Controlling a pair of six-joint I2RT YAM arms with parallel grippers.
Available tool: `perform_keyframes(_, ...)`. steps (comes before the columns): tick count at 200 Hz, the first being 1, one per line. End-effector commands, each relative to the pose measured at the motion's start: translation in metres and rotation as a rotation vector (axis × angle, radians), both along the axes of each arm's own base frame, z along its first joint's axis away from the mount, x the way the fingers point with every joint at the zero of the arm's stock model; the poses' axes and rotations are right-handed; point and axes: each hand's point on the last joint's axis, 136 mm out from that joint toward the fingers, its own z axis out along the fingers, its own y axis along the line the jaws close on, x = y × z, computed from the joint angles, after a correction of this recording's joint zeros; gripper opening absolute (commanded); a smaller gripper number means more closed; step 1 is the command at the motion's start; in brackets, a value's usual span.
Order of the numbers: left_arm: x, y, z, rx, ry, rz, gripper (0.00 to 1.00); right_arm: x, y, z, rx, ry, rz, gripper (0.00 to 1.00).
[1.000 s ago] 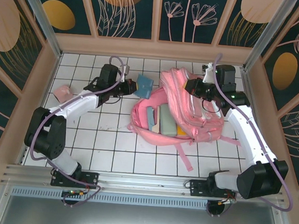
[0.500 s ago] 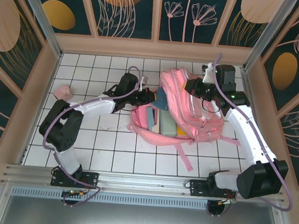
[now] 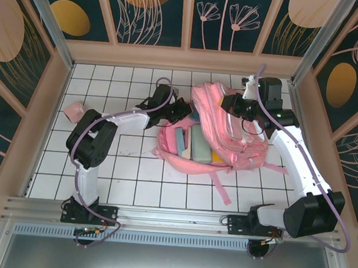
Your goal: Pack the student bag
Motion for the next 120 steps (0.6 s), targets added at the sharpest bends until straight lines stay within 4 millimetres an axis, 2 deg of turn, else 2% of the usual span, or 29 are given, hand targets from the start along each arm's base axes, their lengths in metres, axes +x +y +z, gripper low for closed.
perform_keyframes(1, 0.015, -0.006, -0.003, -0.006, 0.017, 0.069, 0.0, 0.004, 0.005, 0.037, 0.069, -0.112, 0.026, 0.0)
perform_keyframes(47, 0.016, -0.015, -0.026, 0.105, 0.013, 0.07, 0.0, 0.005, 0.005, 0.037, 0.073, -0.113, 0.026, 0.0)
perform_keyframes(58, 0.014, -0.015, -0.034, 0.141, 0.009, 0.069, 0.13, 0.005, 0.005, 0.036, 0.075, -0.112, 0.027, 0.0)
perform_keyframes(72, 0.008, -0.014, -0.045, 0.176, 0.021, 0.059, 0.23, 0.005, 0.005, 0.035, 0.073, -0.109, 0.027, 0.0)
perform_keyframes(85, 0.002, -0.013, -0.049, 0.183, 0.031, 0.052, 0.42, 0.004, 0.005, 0.034, 0.069, -0.111, 0.028, 0.0)
perform_keyframes(105, -0.003, -0.008, -0.041, 0.19, 0.008, 0.054, 0.48, 0.004, 0.005, 0.032, 0.067, -0.108, 0.028, 0.0)
perform_keyframes(120, -0.003, 0.0, -0.029, 0.218, -0.026, 0.07, 0.49, 0.004, 0.005, 0.03, 0.071, -0.105, 0.029, 0.0)
